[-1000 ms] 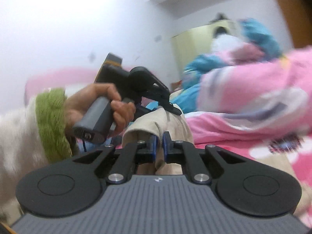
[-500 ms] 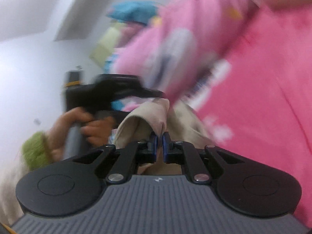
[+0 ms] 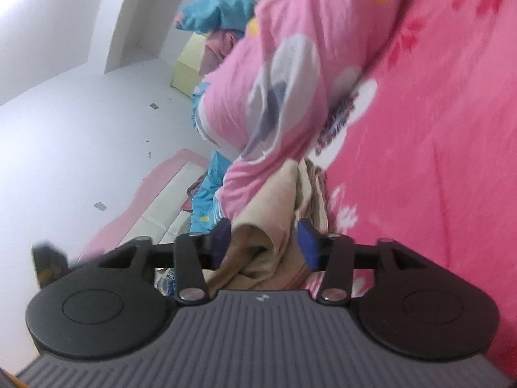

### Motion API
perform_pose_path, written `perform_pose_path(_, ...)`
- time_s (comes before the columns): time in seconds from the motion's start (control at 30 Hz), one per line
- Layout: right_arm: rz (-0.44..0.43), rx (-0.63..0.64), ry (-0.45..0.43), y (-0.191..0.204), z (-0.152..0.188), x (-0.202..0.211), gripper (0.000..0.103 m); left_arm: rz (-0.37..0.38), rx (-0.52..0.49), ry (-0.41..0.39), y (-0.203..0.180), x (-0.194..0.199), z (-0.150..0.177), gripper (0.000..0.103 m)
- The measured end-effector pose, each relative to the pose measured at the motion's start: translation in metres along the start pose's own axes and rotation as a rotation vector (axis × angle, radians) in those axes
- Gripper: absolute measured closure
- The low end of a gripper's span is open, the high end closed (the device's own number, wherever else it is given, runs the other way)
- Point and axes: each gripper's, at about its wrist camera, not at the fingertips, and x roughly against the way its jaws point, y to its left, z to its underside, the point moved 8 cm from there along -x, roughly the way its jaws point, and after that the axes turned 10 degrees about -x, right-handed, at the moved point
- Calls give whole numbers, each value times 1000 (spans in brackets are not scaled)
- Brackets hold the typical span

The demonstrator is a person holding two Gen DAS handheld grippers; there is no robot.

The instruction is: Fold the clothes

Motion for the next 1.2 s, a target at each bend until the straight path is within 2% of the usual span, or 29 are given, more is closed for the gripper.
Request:
perform_pose_path(0.07, 17, 14, -4, 5, -9, -7, 53, 10, -72, -11, -27, 0, 21, 29)
perform_pose_path(0.17, 46, 25, 40, 8, -12, -28, 51, -42, -202, -5, -65, -20, 48, 29)
perform_pose_path(0.2, 61, 30, 59, 8, -12, -35, 51, -83, -245, -3, -71, -28, 54, 34)
perform_pose_path(0.23, 89, 40, 83, 6, -10, -43, 51, -123, -288, -1, -78, -37, 59, 47)
perform_pose_path(0.3, 137, 60, 124, 3, -6, -55, 64, -205, -374, 3, -91, -53, 70, 64)
perform_pose_path(0.33, 143, 71, 126, 7, -5, -55, 84, -235, -399, -5, -95, -57, 74, 68)
perform_pose_path(0.37, 149, 82, 129, 10, -5, -54, 93, -246, -401, -19, -96, -56, 74, 70)
perform_pose_path(0.43, 161, 109, 129, 18, -5, -52, 97, -252, -422, -28, -97, -52, 76, 79)
perform_pose_path(0.53, 190, 168, 119, 23, 0, -43, 97, -250, -504, -32, -99, -52, 83, 81)
perform_pose_path(0.6, 225, 170, 137, 2, 7, -45, 97, -240, -550, -35, -102, -54, 88, 80)
perform_pose_path(0.67, 210, 168, 149, -12, 10, -48, 96, -228, -589, -38, -104, -53, 90, 76)
perform_pose_path(0.73, 204, 166, 158, -9, 7, -44, 91, -172, -563, -45, -101, -42, 89, 71)
perform_pose_path(0.8, 226, 218, 148, 6, -2, -36, 84, -102, -495, -73, -93, -23, 86, 71)
perform_pose_path(0.83, 238, 245, 138, 13, -7, -32, 84, -78, -451, -94, -88, -12, 82, 71)
perform_pose_path(0.97, 210, 441, 85, 65, -16, -34, 84, -49, -303, -183, -66, 9, 52, 71)
perform_pose_path(1.03, 190, 545, 67, 91, -17, -39, 86, -67, -276, -203, -63, -4, 37, 74)
perform_pose_path(1.1, 194, 640, 107, 101, -1, -57, 86, -80, -291, -187, -69, -26, 35, 74)
perform_pose_path(1.2, 259, 781, 206, 81, 27, -79, 87, -70, -312, -130, -82, -61, 45, 80)
